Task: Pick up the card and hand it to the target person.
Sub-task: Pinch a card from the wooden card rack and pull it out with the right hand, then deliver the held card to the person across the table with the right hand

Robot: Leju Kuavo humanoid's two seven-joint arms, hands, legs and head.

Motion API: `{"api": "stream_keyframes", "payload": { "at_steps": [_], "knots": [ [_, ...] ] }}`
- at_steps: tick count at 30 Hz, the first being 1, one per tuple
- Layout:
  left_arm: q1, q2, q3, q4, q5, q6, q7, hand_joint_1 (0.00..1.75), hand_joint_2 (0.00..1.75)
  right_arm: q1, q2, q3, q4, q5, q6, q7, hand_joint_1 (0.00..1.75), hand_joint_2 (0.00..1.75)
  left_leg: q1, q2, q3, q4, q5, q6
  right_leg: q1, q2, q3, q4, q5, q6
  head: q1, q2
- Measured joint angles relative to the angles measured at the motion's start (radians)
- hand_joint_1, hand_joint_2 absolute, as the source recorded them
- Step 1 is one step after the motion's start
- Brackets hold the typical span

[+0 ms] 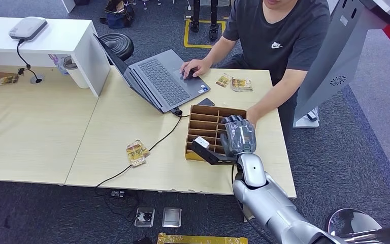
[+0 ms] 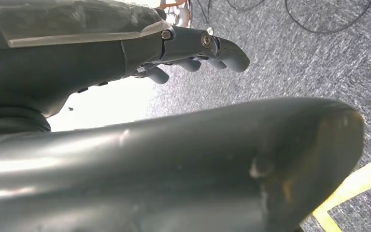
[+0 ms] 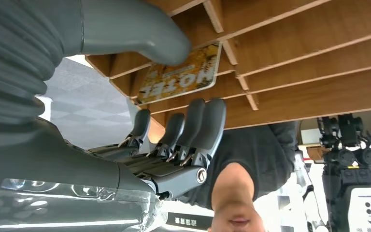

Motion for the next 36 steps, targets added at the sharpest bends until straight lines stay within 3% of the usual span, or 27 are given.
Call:
{"api": "stream_keyframes", "payload": {
  "at_steps": [2, 4, 24, 29, 36],
  "knots": [
    [0.000, 0.000, 0.000, 0.000, -0.008, -0.001, 0.000, 0.00, 0.00, 0.000, -0.006, 0.000, 0.004, 0.000, -0.001, 0.005, 1.51, 1.75, 0.000, 0.000, 0.000, 0.000, 0.000, 0.000, 0.000, 0.000, 0.000, 0.000, 0.000, 0.000, 0.000, 0.000],
    [0.000, 0.000, 0.000, 0.000, -0.015, -0.001, 0.000, 0.00, 0.00, 0.000, -0.013, 0.000, 0.007, 0.000, -0.002, 0.011, 1.75, 1.75, 0.000, 0.000, 0.000, 0.000, 0.000, 0.000, 0.000, 0.000, 0.000, 0.000, 0.000, 0.000, 0.000, 0.000],
    [-0.009, 0.000, -0.001, 0.000, -0.046, -0.016, 0.001, 0.00, 0.00, 0.006, -0.041, 0.000, -0.002, 0.004, -0.043, -0.006, 1.75, 1.75, 0.000, 0.000, 0.000, 0.000, 0.000, 0.000, 0.000, 0.000, 0.000, 0.000, 0.000, 0.000, 0.001, 0.000],
    [-0.010, 0.000, -0.001, 0.000, -0.051, -0.015, 0.001, 0.00, 0.00, 0.020, -0.045, -0.007, -0.086, 0.019, -0.052, -0.034, 1.75, 1.75, 0.000, 0.000, 0.000, 0.000, 0.000, 0.000, 0.000, 0.000, 0.000, 0.000, 0.000, 0.000, 0.000, 0.000],
    [-0.010, 0.000, -0.001, 0.000, -0.052, -0.013, 0.000, 0.00, 0.00, 0.039, -0.049, -0.006, -0.318, 0.003, -0.032, -0.056, 1.75, 1.75, 0.000, 0.000, 0.000, 0.000, 0.000, 0.000, 0.000, 0.000, 0.000, 0.000, 0.000, 0.000, -0.001, 0.000]
  ]
}}
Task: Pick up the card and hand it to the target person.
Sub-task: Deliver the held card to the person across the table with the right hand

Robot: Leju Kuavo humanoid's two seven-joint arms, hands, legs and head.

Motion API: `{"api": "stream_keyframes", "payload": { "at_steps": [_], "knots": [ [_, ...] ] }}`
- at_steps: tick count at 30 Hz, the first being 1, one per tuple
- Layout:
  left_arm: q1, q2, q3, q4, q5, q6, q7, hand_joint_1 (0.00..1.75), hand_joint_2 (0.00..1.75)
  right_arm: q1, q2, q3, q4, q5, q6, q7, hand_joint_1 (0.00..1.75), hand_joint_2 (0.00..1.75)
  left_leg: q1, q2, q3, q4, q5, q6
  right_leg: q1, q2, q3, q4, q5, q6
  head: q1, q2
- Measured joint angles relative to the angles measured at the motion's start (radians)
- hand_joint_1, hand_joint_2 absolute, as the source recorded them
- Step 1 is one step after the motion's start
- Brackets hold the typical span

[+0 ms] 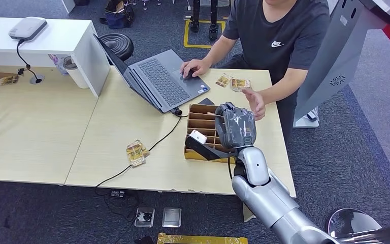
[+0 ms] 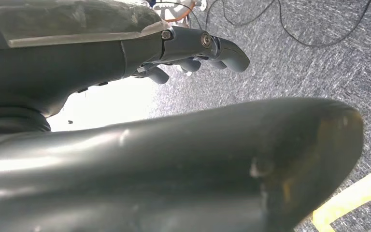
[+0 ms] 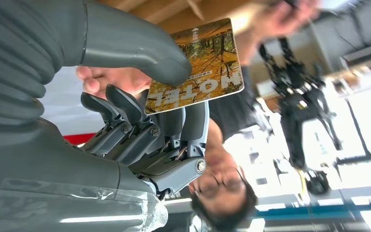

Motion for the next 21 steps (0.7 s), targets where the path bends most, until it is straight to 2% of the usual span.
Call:
{"api": "stream_keyframes", "payload": {
  "at_steps": [5, 10, 14, 18, 21],
  "knots": [
    [0.000, 0.000, 0.000, 0.000, 0.002, 0.002, 0.000, 0.00, 0.00, -0.002, 0.004, 0.007, -0.134, -0.010, 0.008, -0.014, 1.75, 1.75, 0.000, 0.000, 0.000, 0.000, 0.000, 0.000, 0.000, 0.000, 0.000, 0.000, 0.000, 0.000, 0.001, 0.000],
    [-0.001, 0.000, 0.000, 0.000, 0.002, 0.001, 0.000, 0.00, 0.00, -0.014, 0.018, 0.018, -0.185, -0.031, 0.026, -0.033, 1.75, 1.75, 0.000, 0.000, 0.000, 0.000, 0.000, 0.000, 0.000, 0.000, 0.000, 0.000, 0.000, 0.000, 0.001, 0.000],
    [-0.002, 0.000, 0.000, 0.000, 0.004, 0.001, 0.001, 0.00, 0.00, -0.033, 0.033, 0.025, -0.176, -0.046, 0.036, -0.047, 1.75, 1.75, 0.000, 0.000, -0.001, 0.000, 0.000, 0.000, 0.000, 0.000, 0.000, 0.000, 0.000, 0.000, 0.001, 0.000],
    [-0.010, -0.003, 0.000, 0.000, 0.006, 0.000, 0.003, 0.00, 0.00, -0.095, 0.069, 0.042, -0.075, -0.055, 0.037, -0.064, 1.75, 1.75, 0.000, 0.000, -0.001, 0.000, 0.000, 0.000, 0.000, 0.000, 0.000, 0.000, 0.000, 0.000, 0.000, 0.000],
    [-0.012, -0.004, 0.000, 0.000, 0.007, 0.000, 0.004, 0.00, 0.00, -0.108, 0.077, 0.045, -0.054, -0.054, 0.038, -0.066, 1.75, 1.75, 0.000, 0.000, -0.001, 0.000, 0.000, 0.000, 0.000, 0.000, 0.000, 0.000, 0.000, 0.000, 0.000, 0.000]
  ]
}}
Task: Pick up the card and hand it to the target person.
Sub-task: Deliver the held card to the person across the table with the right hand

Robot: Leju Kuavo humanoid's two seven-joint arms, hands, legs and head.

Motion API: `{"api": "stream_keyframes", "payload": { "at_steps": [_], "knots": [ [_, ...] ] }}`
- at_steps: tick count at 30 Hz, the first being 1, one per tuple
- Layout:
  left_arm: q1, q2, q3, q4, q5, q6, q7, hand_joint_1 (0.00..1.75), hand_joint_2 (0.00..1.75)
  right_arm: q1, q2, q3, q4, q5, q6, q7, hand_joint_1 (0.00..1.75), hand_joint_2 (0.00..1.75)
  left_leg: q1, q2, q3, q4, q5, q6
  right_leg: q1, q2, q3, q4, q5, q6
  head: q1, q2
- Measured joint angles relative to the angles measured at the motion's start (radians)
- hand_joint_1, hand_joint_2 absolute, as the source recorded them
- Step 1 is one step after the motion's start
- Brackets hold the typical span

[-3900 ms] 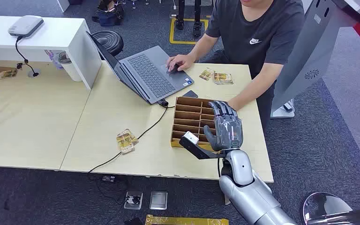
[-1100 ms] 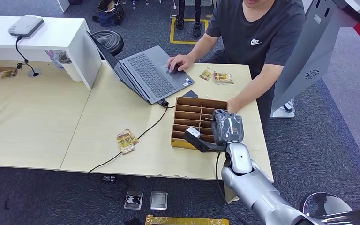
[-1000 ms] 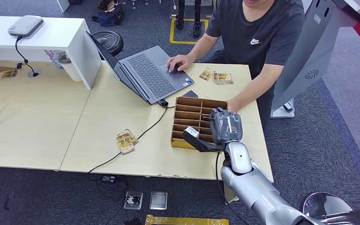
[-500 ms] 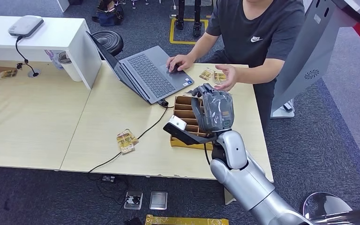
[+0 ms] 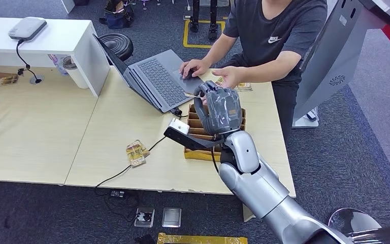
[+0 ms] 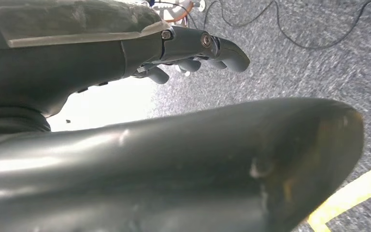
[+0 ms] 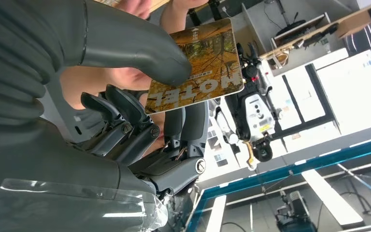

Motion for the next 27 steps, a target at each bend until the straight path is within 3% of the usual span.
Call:
{"api": "stream_keyframes", "payload": {
  "at_steps": [1, 5, 11, 12, 13, 16, 17, 19, 27],
  "knots": [
    [0.000, 0.000, 0.000, 0.000, 0.000, 0.000, 0.000, 0.00, 0.00, -0.001, 0.000, 0.000, 0.000, 0.000, 0.000, 0.000, 1.75, 1.75, 0.000, 0.000, 0.000, 0.000, 0.000, 0.000, 0.000, 0.000, 0.000, 0.000, 0.000, 0.000, 0.000, 0.000],
    [-0.007, -0.017, 0.001, 0.000, 0.017, 0.001, 0.002, 0.00, 0.00, -0.119, 0.092, 0.032, 0.250, 0.060, 0.029, 0.057, 1.75, 1.75, 0.000, -0.001, -0.002, 0.000, 0.000, 0.000, 0.000, -0.002, -0.001, 0.000, 0.000, 0.000, 0.000, 0.000],
    [-0.007, -0.028, 0.002, 0.000, 0.028, 0.005, 0.002, 0.00, 0.00, -0.152, 0.120, 0.042, 0.360, 0.075, 0.037, 0.098, 1.72, 1.75, 0.000, -0.001, -0.002, 0.000, 0.000, 0.000, 0.000, -0.002, -0.002, 0.000, 0.000, 0.000, 0.001, 0.000],
    [-0.007, -0.029, 0.002, 0.000, 0.028, 0.006, 0.002, 0.00, 0.00, -0.152, 0.120, 0.043, 0.370, 0.075, 0.034, 0.101, 1.64, 1.75, 0.000, -0.001, -0.002, 0.000, 0.000, 0.000, 0.000, -0.002, -0.002, 0.000, 0.000, 0.000, 0.001, 0.000],
    [-0.006, -0.030, 0.002, 0.000, 0.028, 0.006, 0.002, 0.00, 0.00, -0.153, 0.120, 0.044, 0.380, 0.075, 0.030, 0.105, 1.41, 1.75, 0.000, -0.001, -0.002, 0.000, 0.000, 0.000, 0.000, -0.002, -0.002, 0.000, 0.000, 0.000, 0.001, 0.000],
    [-0.007, -0.033, 0.001, 0.000, 0.019, 0.001, 0.002, 0.00, 0.00, -0.154, 0.118, 0.046, 0.407, 0.075, 0.012, 0.113, 0.42, 1.75, 0.000, -0.001, -0.001, 0.000, 0.000, 0.000, 0.000, -0.002, -0.002, 0.000, 0.000, 0.000, 0.000, 0.000],
    [-0.008, -0.034, 0.001, 0.000, 0.012, -0.003, 0.002, 0.00, 0.00, -0.154, 0.115, 0.046, 0.416, 0.075, 0.003, 0.116, 0.21, 1.75, 0.000, -0.001, -0.001, 0.000, 0.000, 0.000, 0.000, -0.002, -0.002, 0.000, 0.000, 0.000, 0.000, 0.000],
    [-0.011, -0.035, 0.000, 0.000, -0.002, -0.012, 0.002, 0.00, 0.00, -0.154, 0.107, 0.045, 0.432, 0.077, -0.019, 0.126, 0.00, 1.75, 0.000, -0.001, -0.001, 0.000, 0.000, 0.000, 0.000, -0.002, -0.002, 0.000, 0.000, 0.000, 0.000, 0.000],
    [-0.036, -0.036, -0.008, 0.000, -0.034, -0.043, 0.002, 0.00, 0.00, -0.114, 0.057, 0.000, 0.415, 0.207, -0.059, 0.112, 0.00, 1.75, 0.000, -0.001, -0.001, 0.001, 0.000, 0.000, 0.000, -0.001, -0.001, 0.000, 0.000, 0.000, 0.001, 0.000]
  ]
}}
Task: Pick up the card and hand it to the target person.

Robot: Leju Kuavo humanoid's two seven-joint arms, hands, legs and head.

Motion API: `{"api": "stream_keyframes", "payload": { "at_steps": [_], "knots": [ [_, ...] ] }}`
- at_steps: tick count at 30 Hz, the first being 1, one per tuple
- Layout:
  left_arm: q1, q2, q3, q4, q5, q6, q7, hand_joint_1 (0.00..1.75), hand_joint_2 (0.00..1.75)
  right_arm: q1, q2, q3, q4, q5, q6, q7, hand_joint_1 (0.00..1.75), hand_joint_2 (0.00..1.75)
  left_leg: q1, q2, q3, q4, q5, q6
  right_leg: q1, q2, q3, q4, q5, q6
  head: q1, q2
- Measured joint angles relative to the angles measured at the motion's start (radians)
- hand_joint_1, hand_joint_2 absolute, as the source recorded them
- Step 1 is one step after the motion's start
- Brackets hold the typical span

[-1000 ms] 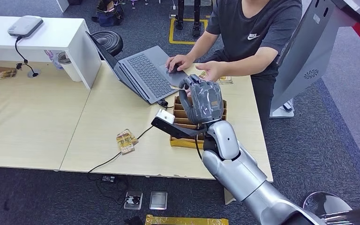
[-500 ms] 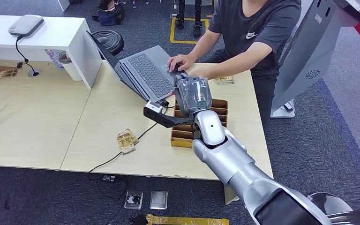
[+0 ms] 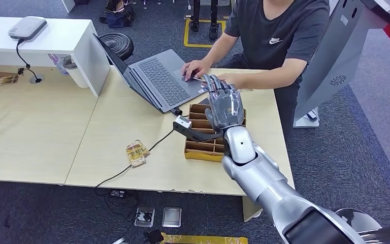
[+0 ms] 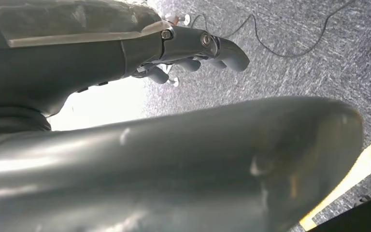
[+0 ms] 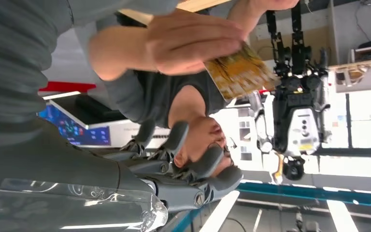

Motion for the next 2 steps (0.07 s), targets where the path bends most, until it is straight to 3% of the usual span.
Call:
{"api": "stream_keyframes", "payload": {
  "at_steps": [2],
  "knots": [
    [0.000, 0.000, -0.002, 0.000, 0.000, -0.001, 0.000, 0.00, 0.00, 0.017, -0.006, -0.022, -0.020, 0.028, -0.001, -0.024, 0.00, 1.75, 0.000, 0.000, 0.000, 0.000, 0.000, 0.000, 0.000, 0.000, 0.000, 0.000, 0.000, 0.000, -0.001, 0.000]
  ]
}}
